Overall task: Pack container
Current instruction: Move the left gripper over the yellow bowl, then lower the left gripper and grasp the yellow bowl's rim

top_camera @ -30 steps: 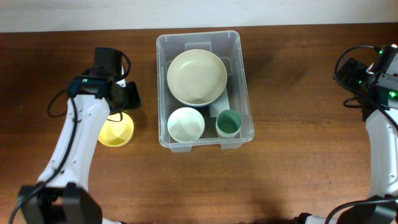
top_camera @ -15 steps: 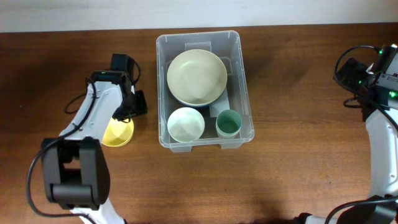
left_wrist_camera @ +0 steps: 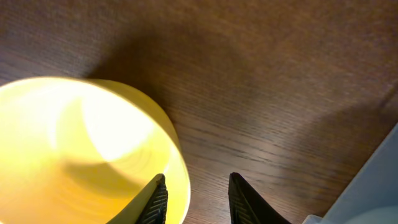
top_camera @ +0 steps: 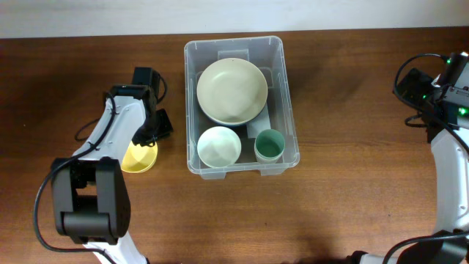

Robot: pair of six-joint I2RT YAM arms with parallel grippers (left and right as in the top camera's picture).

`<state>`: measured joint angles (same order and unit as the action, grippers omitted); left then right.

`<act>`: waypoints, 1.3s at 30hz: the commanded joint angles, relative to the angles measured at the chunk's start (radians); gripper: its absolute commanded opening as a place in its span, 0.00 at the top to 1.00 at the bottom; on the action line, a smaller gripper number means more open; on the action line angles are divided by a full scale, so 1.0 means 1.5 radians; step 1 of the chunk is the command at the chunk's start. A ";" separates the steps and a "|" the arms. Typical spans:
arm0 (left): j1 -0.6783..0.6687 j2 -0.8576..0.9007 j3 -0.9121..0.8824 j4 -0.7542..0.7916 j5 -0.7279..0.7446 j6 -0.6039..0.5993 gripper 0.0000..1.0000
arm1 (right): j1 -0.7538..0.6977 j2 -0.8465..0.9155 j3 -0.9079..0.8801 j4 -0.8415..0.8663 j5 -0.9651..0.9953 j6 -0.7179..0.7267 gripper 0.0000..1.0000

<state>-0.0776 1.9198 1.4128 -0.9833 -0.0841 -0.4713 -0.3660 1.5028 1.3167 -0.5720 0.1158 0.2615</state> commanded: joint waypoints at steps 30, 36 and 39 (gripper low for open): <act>0.003 0.008 -0.082 0.060 -0.014 -0.024 0.82 | -0.001 -0.004 0.007 0.001 0.006 0.001 0.01; 0.003 0.008 -0.082 0.056 -0.068 -0.024 0.92 | -0.001 -0.004 0.007 0.001 0.006 0.001 0.01; 0.003 0.008 -0.082 0.056 -0.088 -0.024 0.96 | -0.001 -0.004 0.007 0.001 0.006 0.001 0.01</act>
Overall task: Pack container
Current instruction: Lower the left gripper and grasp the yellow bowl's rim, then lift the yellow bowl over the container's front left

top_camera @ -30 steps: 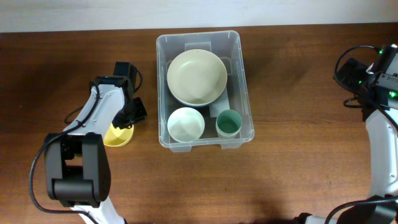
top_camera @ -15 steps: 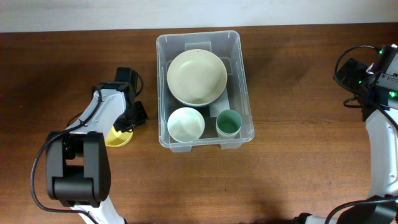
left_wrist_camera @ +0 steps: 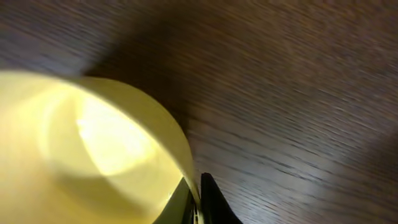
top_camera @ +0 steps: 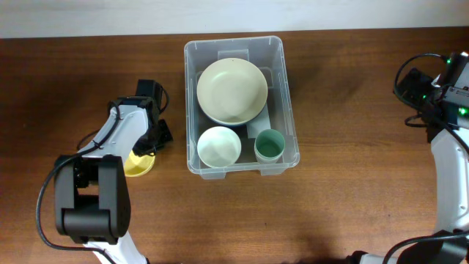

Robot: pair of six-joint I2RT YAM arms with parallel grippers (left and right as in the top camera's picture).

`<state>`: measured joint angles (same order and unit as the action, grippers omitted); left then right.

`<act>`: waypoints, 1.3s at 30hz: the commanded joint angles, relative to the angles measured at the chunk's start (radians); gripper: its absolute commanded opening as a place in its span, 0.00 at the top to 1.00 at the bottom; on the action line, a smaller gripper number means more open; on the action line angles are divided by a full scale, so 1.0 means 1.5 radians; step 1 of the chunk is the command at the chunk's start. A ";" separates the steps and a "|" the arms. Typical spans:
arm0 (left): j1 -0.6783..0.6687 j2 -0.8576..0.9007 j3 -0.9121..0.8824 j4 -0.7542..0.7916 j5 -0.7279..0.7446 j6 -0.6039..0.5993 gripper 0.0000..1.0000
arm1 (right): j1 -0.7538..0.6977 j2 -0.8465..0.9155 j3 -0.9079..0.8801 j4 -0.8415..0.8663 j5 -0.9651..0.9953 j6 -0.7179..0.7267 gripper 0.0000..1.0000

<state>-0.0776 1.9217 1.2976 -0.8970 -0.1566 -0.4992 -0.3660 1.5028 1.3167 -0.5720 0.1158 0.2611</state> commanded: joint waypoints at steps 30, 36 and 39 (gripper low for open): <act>-0.164 -0.294 0.169 -0.007 -0.045 0.092 1.00 | -0.001 -0.004 0.007 0.001 0.006 0.001 0.01; -0.260 -0.301 0.169 -0.029 -0.028 0.092 0.99 | -0.001 -0.004 0.007 0.001 0.006 0.001 0.01; -0.307 -0.292 0.169 -0.044 -0.008 0.092 1.00 | -0.001 -0.004 0.007 0.001 0.006 0.001 0.01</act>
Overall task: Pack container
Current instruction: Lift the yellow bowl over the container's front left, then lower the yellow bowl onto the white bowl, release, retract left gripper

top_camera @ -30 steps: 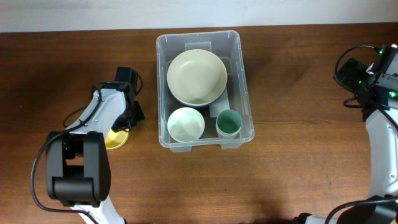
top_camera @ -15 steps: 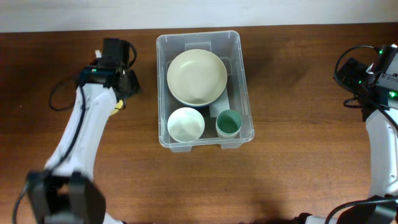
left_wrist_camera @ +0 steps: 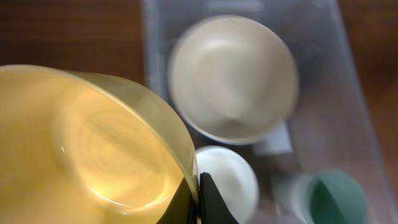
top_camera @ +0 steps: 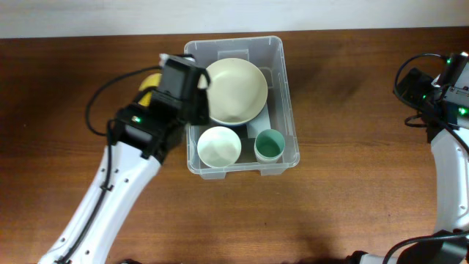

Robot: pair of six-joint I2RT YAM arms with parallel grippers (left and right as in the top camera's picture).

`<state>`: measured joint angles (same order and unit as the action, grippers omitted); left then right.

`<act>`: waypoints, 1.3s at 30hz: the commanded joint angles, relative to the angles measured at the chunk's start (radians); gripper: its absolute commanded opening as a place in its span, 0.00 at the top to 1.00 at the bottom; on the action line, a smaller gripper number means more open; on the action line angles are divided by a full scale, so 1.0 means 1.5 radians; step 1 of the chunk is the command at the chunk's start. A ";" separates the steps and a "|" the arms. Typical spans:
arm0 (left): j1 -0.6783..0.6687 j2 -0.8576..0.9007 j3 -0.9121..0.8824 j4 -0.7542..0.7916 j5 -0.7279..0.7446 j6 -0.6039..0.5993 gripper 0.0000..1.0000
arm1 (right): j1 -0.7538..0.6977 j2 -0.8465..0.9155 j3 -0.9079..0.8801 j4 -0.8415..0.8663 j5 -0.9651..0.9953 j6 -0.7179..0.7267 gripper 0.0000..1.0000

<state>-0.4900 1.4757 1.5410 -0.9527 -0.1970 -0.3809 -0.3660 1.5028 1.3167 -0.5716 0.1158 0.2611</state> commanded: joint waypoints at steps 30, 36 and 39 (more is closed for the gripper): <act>-0.134 0.149 0.011 -0.036 -0.009 0.013 0.39 | -0.001 -0.004 0.007 0.001 0.006 0.001 0.01; -0.082 0.147 0.049 -0.036 -0.009 0.013 0.38 | -0.001 -0.004 0.007 0.001 0.006 0.001 0.01; -0.036 0.141 0.068 -0.036 -0.009 0.013 0.38 | -0.001 -0.004 0.007 0.001 0.006 0.001 0.01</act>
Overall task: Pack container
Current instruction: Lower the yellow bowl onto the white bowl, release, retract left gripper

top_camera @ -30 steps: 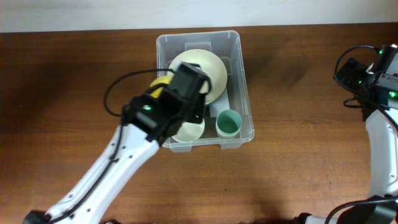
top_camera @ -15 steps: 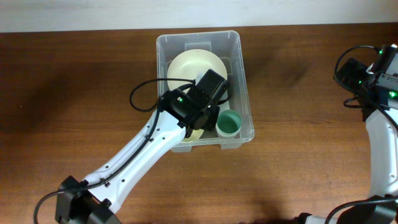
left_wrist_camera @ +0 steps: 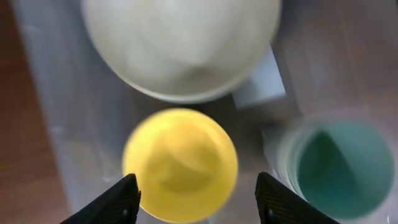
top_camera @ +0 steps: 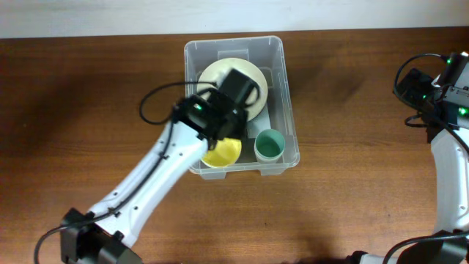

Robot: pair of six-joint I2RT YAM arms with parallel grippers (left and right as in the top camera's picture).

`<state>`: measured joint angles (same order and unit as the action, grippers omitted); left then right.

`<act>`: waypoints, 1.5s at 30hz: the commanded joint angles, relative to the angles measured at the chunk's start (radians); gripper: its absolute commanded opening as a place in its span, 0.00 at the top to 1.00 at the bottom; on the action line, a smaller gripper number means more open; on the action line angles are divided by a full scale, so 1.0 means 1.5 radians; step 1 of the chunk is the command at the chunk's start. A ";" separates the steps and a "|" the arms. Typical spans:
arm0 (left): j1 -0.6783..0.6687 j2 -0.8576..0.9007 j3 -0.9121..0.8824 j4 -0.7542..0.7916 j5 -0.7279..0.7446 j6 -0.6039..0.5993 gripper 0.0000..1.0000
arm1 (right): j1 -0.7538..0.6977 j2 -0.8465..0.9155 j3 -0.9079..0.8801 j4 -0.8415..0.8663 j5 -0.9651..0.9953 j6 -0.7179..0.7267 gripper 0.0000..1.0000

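A clear plastic container [top_camera: 289, 110] stands mid-table. Inside it lie a large cream bowl [left_wrist_camera: 180, 43], a green cup [top_camera: 270, 145] and a yellow bowl [top_camera: 222, 152] at the near left, where it hides the small white bowl. In the left wrist view the yellow bowl [left_wrist_camera: 180, 163] sits free below my open left gripper [left_wrist_camera: 200, 202], whose fingers [left_wrist_camera: 118, 200] stand wide apart above it, with the green cup [left_wrist_camera: 333, 163] to its right. My left arm reaches over the container. My right gripper is out of sight past the right edge.
Brown wooden table [top_camera: 366, 191] all round the container. A pale flat piece [left_wrist_camera: 260, 87] lies on the container floor beside the cream bowl. The right arm [top_camera: 440, 103] stays at the table's far right edge.
My left gripper, then shut on the yellow bowl's rim over the container's left edge, has opened. The yellow bowl now rests in the container's near left spot, over the small white bowl.
The yellow bowl stood on the table left of the container with my open left gripper astride its rim. Then the gripper was shut on the rim. Later it held the bowl above the container. Now the bowl lies inside, released. The right arm stayed still.
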<state>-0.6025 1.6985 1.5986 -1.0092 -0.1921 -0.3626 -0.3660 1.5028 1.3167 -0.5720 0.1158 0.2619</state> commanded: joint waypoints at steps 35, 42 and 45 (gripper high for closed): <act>0.431 -0.029 0.038 -0.017 -0.009 0.001 0.01 | -0.001 -0.004 0.007 0.001 0.006 0.000 0.01; 0.431 -0.029 0.038 -0.017 -0.009 0.001 0.01 | -0.001 -0.004 0.007 0.001 0.006 0.000 0.01; 0.431 -0.029 0.038 -0.017 -0.009 0.001 0.01 | -0.001 -0.004 0.007 0.001 0.006 0.000 0.01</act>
<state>0.0418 1.6920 1.6352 -1.0325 -0.2024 -0.3622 -0.3660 1.5028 1.3167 -0.5720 0.1158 0.2615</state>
